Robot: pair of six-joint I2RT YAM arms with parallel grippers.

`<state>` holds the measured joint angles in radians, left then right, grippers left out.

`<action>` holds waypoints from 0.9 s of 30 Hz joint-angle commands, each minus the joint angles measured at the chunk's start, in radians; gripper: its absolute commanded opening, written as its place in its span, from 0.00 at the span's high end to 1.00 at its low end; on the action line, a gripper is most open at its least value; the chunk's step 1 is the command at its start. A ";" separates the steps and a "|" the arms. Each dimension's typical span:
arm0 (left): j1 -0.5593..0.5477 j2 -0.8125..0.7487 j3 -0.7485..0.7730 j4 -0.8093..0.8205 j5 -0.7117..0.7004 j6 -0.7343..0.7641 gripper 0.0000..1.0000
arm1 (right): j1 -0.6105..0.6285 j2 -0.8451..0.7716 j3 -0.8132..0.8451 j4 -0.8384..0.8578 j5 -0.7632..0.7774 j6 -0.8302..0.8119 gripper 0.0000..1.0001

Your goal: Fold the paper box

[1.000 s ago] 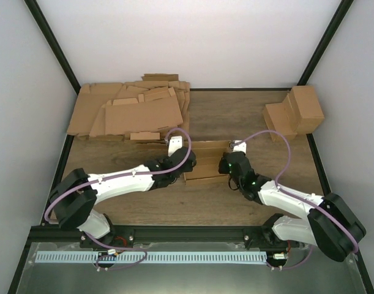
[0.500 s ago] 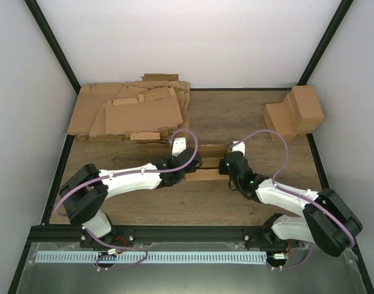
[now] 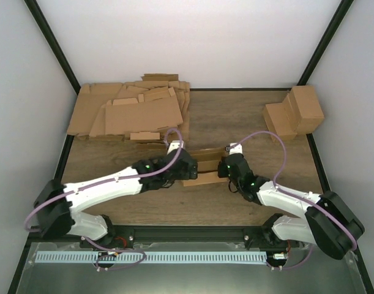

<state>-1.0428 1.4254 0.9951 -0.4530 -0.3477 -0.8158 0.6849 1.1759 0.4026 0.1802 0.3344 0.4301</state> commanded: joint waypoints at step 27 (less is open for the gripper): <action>0.015 0.148 0.429 -0.285 0.032 0.816 0.22 | 0.011 0.008 -0.016 0.075 -0.121 -0.087 0.95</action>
<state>-1.0309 1.5471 1.3869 -0.7639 -0.2943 -0.0784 0.6849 1.1870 0.3813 0.2562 0.2302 0.3527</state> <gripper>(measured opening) 0.780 0.053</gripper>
